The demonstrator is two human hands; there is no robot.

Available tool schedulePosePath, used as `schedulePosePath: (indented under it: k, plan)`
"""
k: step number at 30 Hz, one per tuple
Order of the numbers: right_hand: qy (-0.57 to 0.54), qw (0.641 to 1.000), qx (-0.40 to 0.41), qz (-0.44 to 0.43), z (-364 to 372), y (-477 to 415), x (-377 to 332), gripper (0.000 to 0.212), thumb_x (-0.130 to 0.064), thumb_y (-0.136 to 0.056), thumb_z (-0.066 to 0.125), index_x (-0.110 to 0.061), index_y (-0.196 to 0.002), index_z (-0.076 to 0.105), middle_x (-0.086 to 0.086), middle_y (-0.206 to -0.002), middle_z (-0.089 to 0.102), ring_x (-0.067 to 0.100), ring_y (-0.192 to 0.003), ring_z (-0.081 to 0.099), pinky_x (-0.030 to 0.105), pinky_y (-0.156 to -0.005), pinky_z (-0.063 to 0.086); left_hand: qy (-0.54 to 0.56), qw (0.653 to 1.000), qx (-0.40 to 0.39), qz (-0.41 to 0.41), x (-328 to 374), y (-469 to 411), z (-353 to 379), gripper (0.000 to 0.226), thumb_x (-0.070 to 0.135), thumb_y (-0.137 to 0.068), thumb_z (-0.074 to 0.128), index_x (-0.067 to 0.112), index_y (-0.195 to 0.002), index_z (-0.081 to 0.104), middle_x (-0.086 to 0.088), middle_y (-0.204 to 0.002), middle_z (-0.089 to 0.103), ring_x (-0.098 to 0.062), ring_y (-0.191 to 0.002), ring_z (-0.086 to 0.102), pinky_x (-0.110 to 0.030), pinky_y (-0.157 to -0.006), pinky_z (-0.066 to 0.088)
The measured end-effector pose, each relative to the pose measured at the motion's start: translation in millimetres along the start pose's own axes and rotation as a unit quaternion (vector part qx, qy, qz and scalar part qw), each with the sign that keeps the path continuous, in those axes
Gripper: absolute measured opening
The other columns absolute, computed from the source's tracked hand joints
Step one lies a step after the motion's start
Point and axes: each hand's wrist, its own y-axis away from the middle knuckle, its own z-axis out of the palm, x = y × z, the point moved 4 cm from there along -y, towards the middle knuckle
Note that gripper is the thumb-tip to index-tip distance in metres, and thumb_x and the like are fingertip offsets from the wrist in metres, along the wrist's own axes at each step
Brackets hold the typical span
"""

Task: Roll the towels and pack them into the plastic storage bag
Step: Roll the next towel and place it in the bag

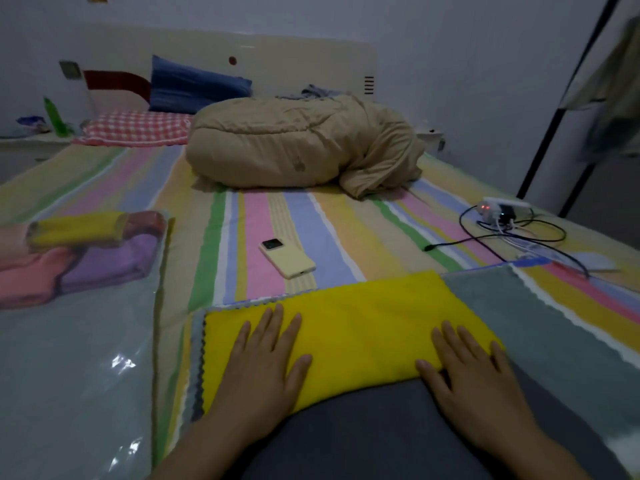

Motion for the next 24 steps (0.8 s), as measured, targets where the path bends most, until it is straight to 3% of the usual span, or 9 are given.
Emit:
schedulePosePath:
  k: [3, 7, 10, 12, 14, 16, 19, 21, 24]
  plan:
    - [-0.099, 0.982, 0.138, 0.078, -18.4, 16.8, 7.5, 0.044, -0.047, -0.094, 0.044, -0.024, -0.129, 0.057, 0.009, -0.137, 0.052, 0.028, -0.123, 0.044, 0.043, -0.101, 0.036, -0.006, 1.000, -0.006, 0.012, -2.6, 4.0, 1.1, 0.085, 0.078, -0.084, -0.007, 0.031, -0.152, 0.014, 0.001, -0.160, 0.005, -0.017, -0.148, -0.002, -0.039, -0.116, -0.003]
    - [-0.467, 0.862, 0.096, 0.170, -19.6, 28.4, 14.0, 0.045, -0.023, -0.095, 0.057, -0.024, -0.137, 0.040, 0.011, -0.082, 0.067, 0.026, -0.066, 0.063, 0.035, -0.059, 0.046, -0.003, 1.000, -0.027, 0.005, 2.9, 8.7, -6.7, 0.094, 0.087, -0.074, -0.008, 0.034, -0.151, -0.001, 0.005, -0.159, -0.010, -0.013, -0.146, -0.016, -0.040, -0.117, -0.008]
    - [-0.706, 0.683, -0.010, 0.187, -12.9, 22.3, 6.8, 0.067, -0.014, -0.097, 0.054, -0.038, -0.149, 0.019, 0.016, -0.109, 0.061, 0.036, -0.087, 0.067, 0.041, -0.067, 0.053, -0.015, 0.999, -0.039, -0.004, 5.1, 9.5, -9.3, 0.103, 0.092, -0.064, -0.013, 0.035, -0.150, -0.010, 0.007, -0.157, -0.019, -0.011, -0.143, -0.024, -0.040, -0.117, -0.011]
    - [-0.750, 0.638, -0.003, 0.175, -9.0, 9.9, 3.9, 0.063, -0.014, -0.097, 0.053, -0.035, -0.149, 0.024, 0.008, -0.139, 0.046, 0.034, -0.113, 0.057, 0.042, -0.085, 0.050, -0.029, 0.999, -0.038, -0.013, 6.2, 9.7, -9.3, 0.107, 0.093, -0.061, -0.014, 0.035, -0.150, -0.009, 0.006, -0.158, -0.018, -0.011, -0.144, -0.023, -0.040, -0.118, -0.010]
    - [-0.706, 0.683, 0.047, 0.183, -5.6, -2.1, 2.4, 0.058, -0.013, -0.097, 0.051, -0.029, -0.149, 0.029, 0.006, -0.151, 0.034, 0.030, -0.125, 0.047, 0.041, -0.093, 0.044, -0.039, 0.999, -0.032, -0.017, 8.4, 10.7, -9.9, 0.107, 0.093, -0.063, -0.011, 0.034, -0.152, -0.003, 0.005, -0.159, -0.013, -0.012, -0.146, -0.016, -0.041, -0.119, -0.006]
    - [-0.569, 0.795, 0.118, 0.172, -17.4, -8.5, -8.1, 0.058, -0.010, -0.096, 0.047, -0.019, -0.150, 0.027, 0.010, -0.153, 0.029, 0.031, -0.132, 0.038, 0.041, -0.102, 0.037, -0.004, 1.000, -0.005, -0.023, 9.0, 12.8, -13.4, 0.100, 0.088, -0.072, 0.009, 0.029, -0.152, 0.019, 0.002, -0.160, 0.010, -0.016, -0.148, 0.006, -0.041, -0.120, 0.007]
    - [-0.369, 0.910, 0.189, 0.023, -48.8, -4.9, -55.6, 0.059, -0.011, -0.096, 0.045, -0.011, -0.151, 0.023, 0.012, -0.155, 0.023, 0.028, -0.139, 0.026, 0.035, -0.106, 0.029, 0.210, 0.966, 0.123, -0.091, -2.7, 15.5, -30.3, 0.050, 0.050, -0.085, 0.047, 0.021, -0.124, 0.060, -0.003, -0.131, 0.059, -0.024, -0.120, 0.055, -0.035, -0.100, 0.042]
    - [-0.256, 0.938, 0.205, -0.111, -62.9, 8.8, -98.7, 0.056, -0.015, -0.096, 0.046, -0.011, -0.149, 0.030, 0.012, -0.152, 0.031, 0.030, -0.136, 0.033, 0.035, -0.104, 0.034, 0.389, 0.887, 0.124, -0.215, -20.4, 11.3, -40.0, 0.023, 0.020, -0.094, 0.048, 0.017, -0.109, 0.065, -0.005, -0.114, 0.067, -0.020, -0.097, 0.065, -0.030, -0.080, 0.050]
    - [-0.128, 0.934, 0.202, -0.267, -59.2, 39.0, -155.7, 0.051, -0.023, -0.082, 0.045, -0.008, -0.131, 0.054, 0.014, -0.130, 0.056, 0.033, -0.109, 0.059, 0.038, -0.091, 0.050, 0.653, 0.655, -0.004, -0.380, -39.9, 10.7, -43.5, 0.032, 0.018, -0.103, 0.031, 0.004, -0.112, 0.057, -0.012, -0.095, 0.069, -0.020, -0.075, 0.065, -0.025, -0.055, 0.053]
